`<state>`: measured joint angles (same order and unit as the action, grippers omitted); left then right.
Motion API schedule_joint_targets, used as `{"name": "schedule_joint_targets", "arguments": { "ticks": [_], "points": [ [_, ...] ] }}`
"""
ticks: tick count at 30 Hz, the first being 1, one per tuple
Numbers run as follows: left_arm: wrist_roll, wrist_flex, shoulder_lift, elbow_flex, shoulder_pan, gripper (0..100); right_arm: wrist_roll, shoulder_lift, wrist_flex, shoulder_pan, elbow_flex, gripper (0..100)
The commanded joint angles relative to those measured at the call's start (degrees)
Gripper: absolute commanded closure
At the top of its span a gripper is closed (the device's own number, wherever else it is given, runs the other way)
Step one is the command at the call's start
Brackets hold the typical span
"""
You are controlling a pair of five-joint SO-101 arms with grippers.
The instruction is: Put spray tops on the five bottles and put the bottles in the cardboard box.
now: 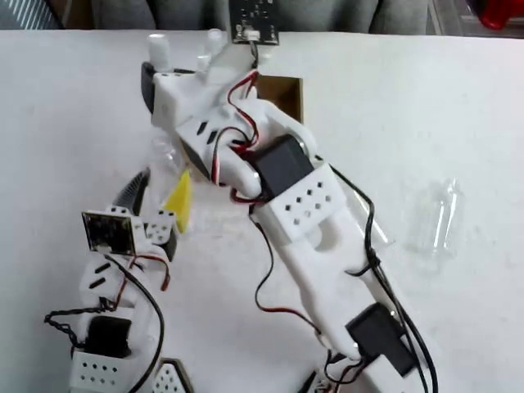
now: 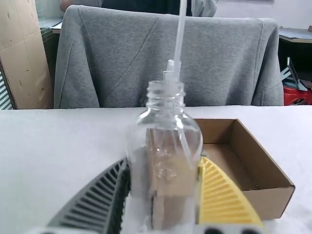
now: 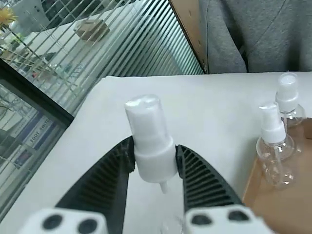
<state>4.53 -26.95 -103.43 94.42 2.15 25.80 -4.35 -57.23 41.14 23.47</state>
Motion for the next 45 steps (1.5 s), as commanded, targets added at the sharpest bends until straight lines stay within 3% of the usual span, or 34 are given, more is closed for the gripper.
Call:
{"name": "schedule_joint_targets", "arguments": {
  "ticks": [1, 5, 8, 14, 22, 34, 45],
  "points": [
    [0.3, 1.9, -1.1, -0.6, 0.1, 95, -4.3, 0.1, -3.0, 2.0, 5.5, 98.1],
    [0.3, 1.9, -1.1, -0.6, 0.1, 95, -7.1, 0.9, -3.8, 4.5, 6.1, 98.1],
    [0.3, 1.9, -1.1, -0.5, 0.1, 95, -13.3, 1.0, -3.6, 6.5, 5.8, 97.4],
    [0.3, 1.9, -1.1, -0.5, 0.1, 95, -15.0, 1.0, -5.3, 7.7, 5.8, 83.0],
    [0.3, 1.9, -1.1, -0.5, 0.1, 95, -15.1, 0.8, -5.0, 7.6, 6.1, 89.7],
    [0.3, 1.9, -1.1, -0.5, 0.1, 95, -15.6, 0.5, -5.7, 7.3, 7.5, 90.0],
    [0.4, 1.9, -1.1, -0.5, 0.1, 95, -15.6, 0.5, -25.5, 6.7, 24.1, 90.0]
  ]
}}
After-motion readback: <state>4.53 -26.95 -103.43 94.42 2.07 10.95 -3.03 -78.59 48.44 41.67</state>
